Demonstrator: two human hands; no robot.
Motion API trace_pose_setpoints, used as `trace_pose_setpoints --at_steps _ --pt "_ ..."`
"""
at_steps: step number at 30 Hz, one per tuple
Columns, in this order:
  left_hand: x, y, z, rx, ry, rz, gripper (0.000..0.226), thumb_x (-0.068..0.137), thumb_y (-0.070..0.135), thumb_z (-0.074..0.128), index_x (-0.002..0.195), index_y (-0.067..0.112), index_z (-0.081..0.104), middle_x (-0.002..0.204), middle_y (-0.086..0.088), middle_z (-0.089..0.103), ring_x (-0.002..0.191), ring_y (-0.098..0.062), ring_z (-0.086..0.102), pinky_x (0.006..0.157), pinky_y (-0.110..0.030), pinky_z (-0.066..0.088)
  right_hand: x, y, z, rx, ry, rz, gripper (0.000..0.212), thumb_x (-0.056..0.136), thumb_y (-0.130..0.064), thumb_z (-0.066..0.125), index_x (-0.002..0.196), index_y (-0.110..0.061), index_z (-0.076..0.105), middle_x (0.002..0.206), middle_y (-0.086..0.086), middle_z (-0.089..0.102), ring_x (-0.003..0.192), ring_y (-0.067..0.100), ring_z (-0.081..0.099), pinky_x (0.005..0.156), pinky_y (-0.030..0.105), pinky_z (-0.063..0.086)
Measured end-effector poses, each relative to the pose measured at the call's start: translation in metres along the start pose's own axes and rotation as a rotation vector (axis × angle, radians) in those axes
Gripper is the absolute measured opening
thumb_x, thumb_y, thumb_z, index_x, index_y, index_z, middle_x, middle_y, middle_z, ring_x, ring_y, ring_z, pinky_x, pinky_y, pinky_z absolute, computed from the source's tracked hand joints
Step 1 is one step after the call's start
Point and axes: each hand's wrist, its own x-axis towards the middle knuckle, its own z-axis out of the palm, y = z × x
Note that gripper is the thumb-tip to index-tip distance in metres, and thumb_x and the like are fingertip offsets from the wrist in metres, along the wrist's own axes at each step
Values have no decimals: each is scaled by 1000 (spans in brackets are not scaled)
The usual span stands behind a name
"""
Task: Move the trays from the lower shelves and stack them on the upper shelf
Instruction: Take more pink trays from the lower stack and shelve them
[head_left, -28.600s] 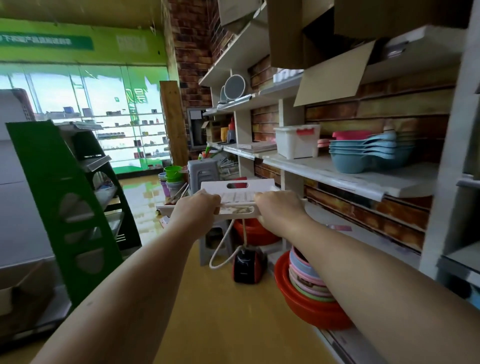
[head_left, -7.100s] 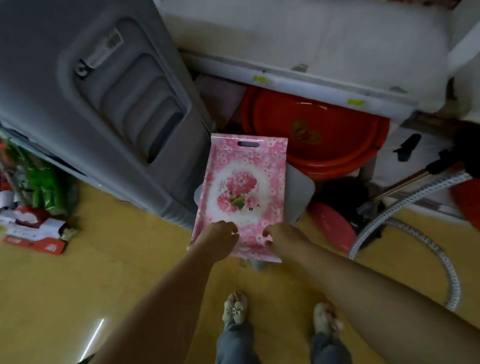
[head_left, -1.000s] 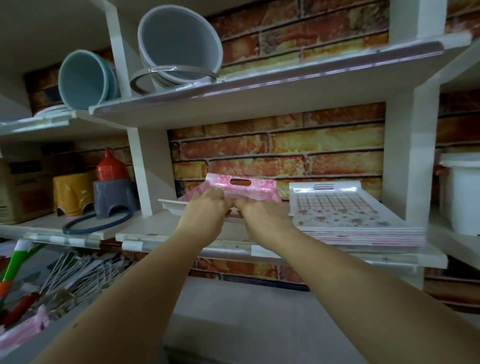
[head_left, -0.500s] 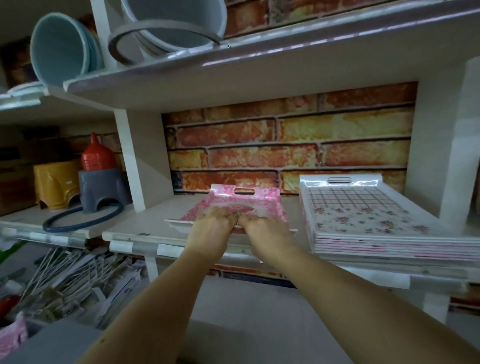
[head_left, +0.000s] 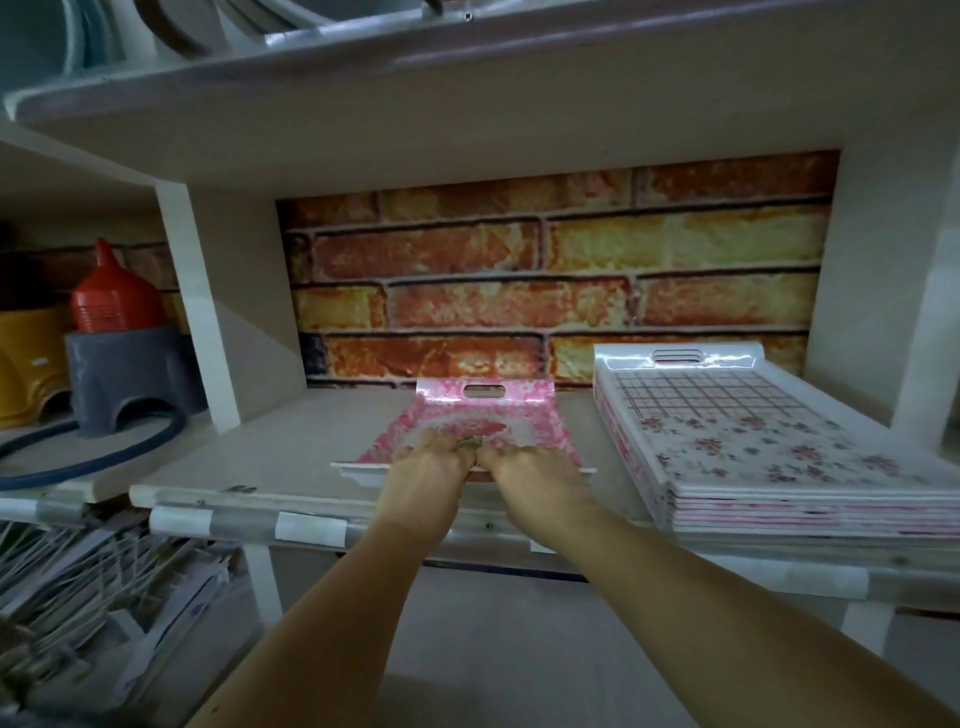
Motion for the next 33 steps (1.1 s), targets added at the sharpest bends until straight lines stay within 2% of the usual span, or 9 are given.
trace_pose_setpoints --at_steps 9,14,18,20,21,25,29,31,33 --pt "11 -10 23 -71 -57 67 40 92 8 49 131 19 48 134 -2 48 126 -19 41 101 -28 37 13 3 18 -23 -27 0 50 90 2 46 138 -10 39 125 11 59 113 28 59 86 36 47" --pt "12 -15 26 -137 -99 67 38 92 27 46 129 16 48 132 -4 48 124 -20 41 101 -31 36 22 2 27 14 -48 -13 40 93 -9 46 133 -8 41 122 12 60 109 29 60 76 34 44" --pt "6 -17 34 -145 -181 63 43 95 39 28 125 14 48 128 -4 49 118 -20 42 97 -32 35 20 -2 32 59 -123 -22 34 97 -26 39 126 -7 45 123 13 58 111 28 56 84 35 40" --pt "3 -17 38 -117 -232 86 71 80 52 4 122 15 47 124 -4 49 114 -20 43 94 -31 35 18 -2 36 68 -167 -15 33 99 -26 35 125 -7 45 125 14 56 113 28 53 92 36 37" --pt "2 -17 40 -110 -244 91 77 75 53 -2 122 16 47 123 -3 49 113 -20 43 93 -30 35 18 -1 38 66 -176 -9 32 100 -25 34 125 -8 45 125 14 56 114 28 53 94 37 35" --pt "4 -17 42 -159 -227 64 37 99 35 28 123 14 47 122 -5 48 113 -20 42 94 -31 34 20 -1 39 68 -190 9 31 101 -23 32 125 -8 45 126 13 56 114 27 52 97 38 33" --pt "6 -17 44 -177 -225 55 36 100 33 30 124 14 48 121 -6 48 113 -20 42 94 -32 34 21 -1 39 74 -193 15 29 100 -21 34 124 -9 45 126 12 57 114 27 53 98 38 33" --pt "5 -18 46 -193 -233 61 43 96 39 25 124 14 48 120 -5 49 112 -20 42 93 -31 34 21 -2 40 77 -203 22 29 100 -19 35 125 -9 45 126 12 57 114 27 53 99 38 33" --pt "5 -20 47 -217 -218 77 69 79 52 7 122 16 48 119 -3 49 109 -18 42 93 -29 35 21 -2 39 79 -227 28 30 98 -16 37 126 -10 44 125 13 56 114 27 53 99 39 32"
